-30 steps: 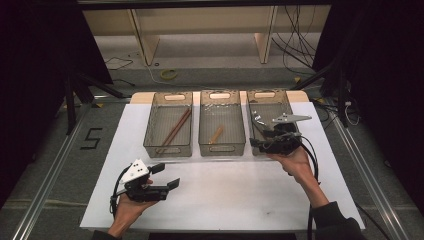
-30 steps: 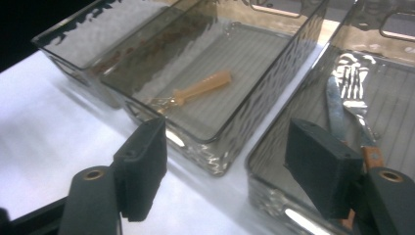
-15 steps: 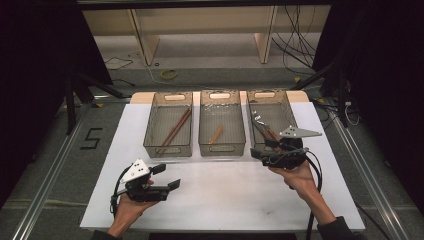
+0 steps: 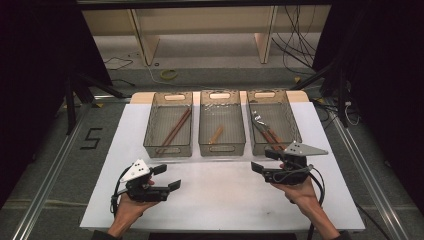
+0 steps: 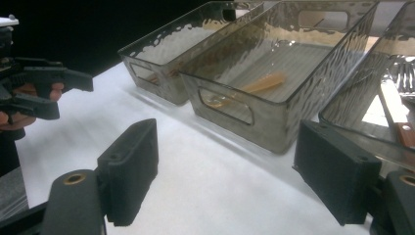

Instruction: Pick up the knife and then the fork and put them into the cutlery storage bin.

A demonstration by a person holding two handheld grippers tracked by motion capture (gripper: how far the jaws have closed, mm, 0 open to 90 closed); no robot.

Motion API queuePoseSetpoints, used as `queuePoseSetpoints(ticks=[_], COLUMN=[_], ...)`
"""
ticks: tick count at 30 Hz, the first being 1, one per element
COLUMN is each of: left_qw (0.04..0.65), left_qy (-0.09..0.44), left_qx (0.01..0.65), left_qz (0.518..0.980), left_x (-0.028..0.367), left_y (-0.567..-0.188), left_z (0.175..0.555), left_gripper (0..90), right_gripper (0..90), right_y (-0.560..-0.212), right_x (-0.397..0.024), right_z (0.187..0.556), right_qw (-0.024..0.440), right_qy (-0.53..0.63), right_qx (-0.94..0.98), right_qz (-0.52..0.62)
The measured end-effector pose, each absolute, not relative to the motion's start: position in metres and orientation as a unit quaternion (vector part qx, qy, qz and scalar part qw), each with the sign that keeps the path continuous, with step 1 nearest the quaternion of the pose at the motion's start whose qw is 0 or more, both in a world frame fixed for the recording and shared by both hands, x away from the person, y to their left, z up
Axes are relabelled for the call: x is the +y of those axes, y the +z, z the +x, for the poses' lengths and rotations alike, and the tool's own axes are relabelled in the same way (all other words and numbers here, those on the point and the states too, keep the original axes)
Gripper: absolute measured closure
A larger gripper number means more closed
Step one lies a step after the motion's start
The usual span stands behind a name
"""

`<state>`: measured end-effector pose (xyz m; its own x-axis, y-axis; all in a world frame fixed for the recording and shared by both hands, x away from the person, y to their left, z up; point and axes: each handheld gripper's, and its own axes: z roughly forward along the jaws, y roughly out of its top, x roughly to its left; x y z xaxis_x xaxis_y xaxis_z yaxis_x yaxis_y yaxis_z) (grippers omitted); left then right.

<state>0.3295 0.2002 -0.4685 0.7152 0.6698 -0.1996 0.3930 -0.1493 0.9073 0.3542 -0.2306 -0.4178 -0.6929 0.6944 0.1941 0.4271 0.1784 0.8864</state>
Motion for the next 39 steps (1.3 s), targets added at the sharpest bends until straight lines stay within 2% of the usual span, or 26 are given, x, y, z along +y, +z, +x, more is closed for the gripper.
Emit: queuePoseSetpoints(ticks=[17, 39], left_qw=[0.547, 0.546], left_qy=[0.124, 0.122], left_qx=[0.355, 0.355], left_qz=[0.748, 0.749], left_x=[0.2, 0.199], left_y=[-0.468, -0.469], left_z=[0.329, 0.329], left_gripper=[18.2, 18.1], right_gripper=[23.8, 20.3], right_y=[-0.438, -0.452], right_x=[-0.239, -0.249], right_z=[0.328, 0.317], right_qw=[0.135, 0.131], right_qy=[0.525, 0.512], right_qx=[0.754, 0.757], right_qz=[0.37, 0.384])
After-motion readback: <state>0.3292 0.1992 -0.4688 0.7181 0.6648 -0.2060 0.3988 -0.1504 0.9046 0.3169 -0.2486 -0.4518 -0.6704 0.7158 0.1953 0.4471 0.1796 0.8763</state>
